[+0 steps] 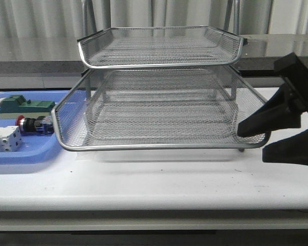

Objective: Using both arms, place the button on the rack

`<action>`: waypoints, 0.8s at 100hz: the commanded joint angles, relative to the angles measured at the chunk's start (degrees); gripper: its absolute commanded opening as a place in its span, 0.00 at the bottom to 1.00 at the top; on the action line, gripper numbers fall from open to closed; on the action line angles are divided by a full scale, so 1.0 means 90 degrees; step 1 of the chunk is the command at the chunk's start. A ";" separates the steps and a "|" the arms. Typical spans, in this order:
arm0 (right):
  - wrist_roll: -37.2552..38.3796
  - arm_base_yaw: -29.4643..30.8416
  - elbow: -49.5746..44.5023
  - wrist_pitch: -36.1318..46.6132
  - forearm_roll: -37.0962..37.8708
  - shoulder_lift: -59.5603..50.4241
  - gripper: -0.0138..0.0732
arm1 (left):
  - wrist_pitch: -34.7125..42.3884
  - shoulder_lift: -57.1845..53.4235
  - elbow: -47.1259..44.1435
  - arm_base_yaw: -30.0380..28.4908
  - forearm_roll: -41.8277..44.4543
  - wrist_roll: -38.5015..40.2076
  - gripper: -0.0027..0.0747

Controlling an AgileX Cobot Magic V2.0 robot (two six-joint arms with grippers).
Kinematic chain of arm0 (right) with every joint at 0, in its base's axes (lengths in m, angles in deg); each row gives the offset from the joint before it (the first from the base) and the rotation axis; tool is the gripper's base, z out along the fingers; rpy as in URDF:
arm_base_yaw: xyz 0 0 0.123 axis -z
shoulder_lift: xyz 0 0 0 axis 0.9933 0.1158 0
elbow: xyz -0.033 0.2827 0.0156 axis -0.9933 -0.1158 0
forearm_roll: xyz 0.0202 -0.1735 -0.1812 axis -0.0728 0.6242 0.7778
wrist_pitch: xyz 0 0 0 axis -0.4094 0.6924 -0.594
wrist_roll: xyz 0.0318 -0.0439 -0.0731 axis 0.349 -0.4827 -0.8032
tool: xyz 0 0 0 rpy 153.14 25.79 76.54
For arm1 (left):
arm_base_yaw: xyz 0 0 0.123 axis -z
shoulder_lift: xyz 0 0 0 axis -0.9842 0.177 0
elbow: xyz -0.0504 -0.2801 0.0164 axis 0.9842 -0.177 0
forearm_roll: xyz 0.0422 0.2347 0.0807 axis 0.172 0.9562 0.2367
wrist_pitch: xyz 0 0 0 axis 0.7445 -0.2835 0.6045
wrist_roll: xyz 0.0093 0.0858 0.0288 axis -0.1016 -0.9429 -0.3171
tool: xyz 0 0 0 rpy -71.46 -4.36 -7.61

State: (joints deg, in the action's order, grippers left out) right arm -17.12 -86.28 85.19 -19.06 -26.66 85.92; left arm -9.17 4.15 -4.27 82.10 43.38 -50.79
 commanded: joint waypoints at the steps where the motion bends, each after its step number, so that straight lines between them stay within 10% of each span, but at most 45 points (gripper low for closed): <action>1: 0.0021 0.0004 0.0094 -0.0302 0.0197 -0.0471 0.66 | 0.0464 -0.0200 -0.0299 -0.0011 -0.0054 0.0077 0.01; 80: 0.6282 0.0004 0.1420 -0.0662 0.8004 -0.4155 0.66 | 0.0464 -0.0200 -0.0299 -0.0011 -0.0054 0.0077 0.01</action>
State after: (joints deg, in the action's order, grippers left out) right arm 32.30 -86.28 93.92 -23.39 37.41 51.91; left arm -9.17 4.15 -4.27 82.10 43.38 -50.79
